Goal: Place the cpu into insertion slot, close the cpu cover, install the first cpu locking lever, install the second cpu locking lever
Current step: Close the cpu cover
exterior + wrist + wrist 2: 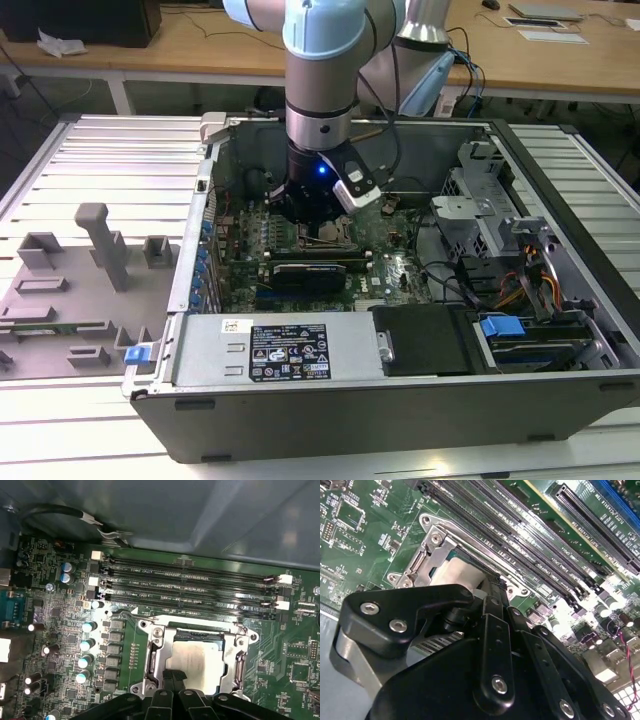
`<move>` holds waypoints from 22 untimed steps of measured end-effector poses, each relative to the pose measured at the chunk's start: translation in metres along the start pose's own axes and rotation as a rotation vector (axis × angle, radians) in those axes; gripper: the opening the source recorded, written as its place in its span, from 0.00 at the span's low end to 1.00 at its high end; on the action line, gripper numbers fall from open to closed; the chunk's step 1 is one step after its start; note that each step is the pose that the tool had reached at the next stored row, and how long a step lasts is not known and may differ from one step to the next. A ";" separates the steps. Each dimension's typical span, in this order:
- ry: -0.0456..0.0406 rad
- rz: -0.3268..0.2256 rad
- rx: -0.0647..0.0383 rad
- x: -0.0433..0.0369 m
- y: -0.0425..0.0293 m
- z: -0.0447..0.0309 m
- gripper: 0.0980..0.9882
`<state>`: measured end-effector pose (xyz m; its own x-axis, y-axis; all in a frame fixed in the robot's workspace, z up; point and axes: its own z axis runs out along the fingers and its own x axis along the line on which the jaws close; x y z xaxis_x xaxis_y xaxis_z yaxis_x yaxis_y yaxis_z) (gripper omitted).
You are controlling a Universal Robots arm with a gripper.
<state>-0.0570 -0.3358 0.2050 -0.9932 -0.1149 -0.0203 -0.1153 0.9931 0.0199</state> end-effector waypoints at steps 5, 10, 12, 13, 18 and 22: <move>-0.0006 0.000 -0.003 -0.0007 0.0024 0.0002 0.01; -0.0003 0.000 -0.003 -0.0058 0.0084 0.0004 0.01; 0.0002 0.000 -0.003 -0.0100 0.0082 0.0005 0.01; 0.0005 0.000 -0.003 -0.0114 0.0080 0.0005 0.01; 0.0005 0.000 -0.003 -0.0118 0.0086 -0.0049 0.01; 0.0006 -0.009 -0.003 -0.0119 0.0091 -0.0064 0.01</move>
<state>-0.0464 -0.3256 0.2118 -0.9922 -0.1234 -0.0199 -0.1238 0.9920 0.0227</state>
